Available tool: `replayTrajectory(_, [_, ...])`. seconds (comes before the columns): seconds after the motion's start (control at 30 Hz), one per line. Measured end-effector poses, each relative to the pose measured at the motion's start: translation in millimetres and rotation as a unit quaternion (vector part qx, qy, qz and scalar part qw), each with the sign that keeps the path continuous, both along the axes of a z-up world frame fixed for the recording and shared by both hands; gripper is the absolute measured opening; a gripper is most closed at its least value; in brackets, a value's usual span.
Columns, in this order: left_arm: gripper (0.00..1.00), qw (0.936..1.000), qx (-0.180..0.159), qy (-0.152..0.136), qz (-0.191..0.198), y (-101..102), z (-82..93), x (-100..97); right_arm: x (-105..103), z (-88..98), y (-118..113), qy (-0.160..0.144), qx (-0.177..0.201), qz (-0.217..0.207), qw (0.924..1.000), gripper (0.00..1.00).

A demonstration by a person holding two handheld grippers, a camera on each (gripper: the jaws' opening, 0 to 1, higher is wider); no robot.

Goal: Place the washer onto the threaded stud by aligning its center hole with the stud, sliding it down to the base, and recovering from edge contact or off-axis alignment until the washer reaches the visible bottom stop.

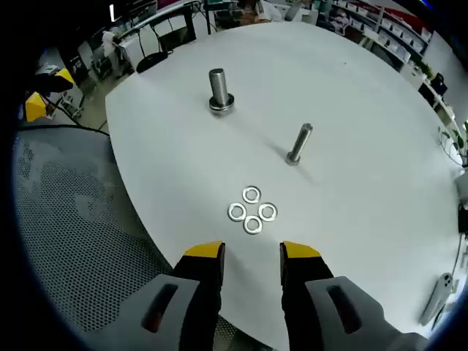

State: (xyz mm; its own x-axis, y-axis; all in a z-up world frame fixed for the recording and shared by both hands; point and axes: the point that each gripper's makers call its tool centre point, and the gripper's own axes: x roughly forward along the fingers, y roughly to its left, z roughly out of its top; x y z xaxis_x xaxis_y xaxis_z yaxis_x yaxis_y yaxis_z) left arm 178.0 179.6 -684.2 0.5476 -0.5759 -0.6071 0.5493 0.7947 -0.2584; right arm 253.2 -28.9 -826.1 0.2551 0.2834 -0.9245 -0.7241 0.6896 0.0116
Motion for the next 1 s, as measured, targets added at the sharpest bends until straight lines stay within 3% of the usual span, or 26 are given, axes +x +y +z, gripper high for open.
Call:
replayTrajectory(0.13, [0.27,1.0,0.003,-0.001,0.004,1.6,-0.3,1.0,1.9,-2.3,8.9,0.014,0.016,-0.007,0.9997,0.3])
replayTrajectory(0.23, [0.25,1.0,0.006,-0.002,0.003,1.7,-0.5,1.9,6.6,-3.9,11.4,0.002,0.002,0.008,1.0,0.26])
replayTrajectory(0.43, [0.25,0.9999,0.01,0.003,0.002,2.2,-2.7,0.9,8.2,-12.7,11.1,0.016,-0.007,0.012,0.9998,0.22])
replayTrajectory(0.53, [0.25,0.9999,0.009,0.001,0.006,3.0,-2.1,2.0,9.6,-13.3,9.6,0.007,-0.025,0.043,0.9987,0.18])
replayTrajectory(0.83, [0.25,0.9999,0.012,0.001,0.008,4.5,-2.8,2.9,10.5,-12.8,15.3,0.001,-0.006,0.072,0.9974,0.18])
replayTrajectory(1.0, [0.25,0.9999,0.01,0.002,0.01,5.0,-2.6,2.9,9.0,-12.9,18.7,0.001,-0.025,0.123,0.9921,0.17])
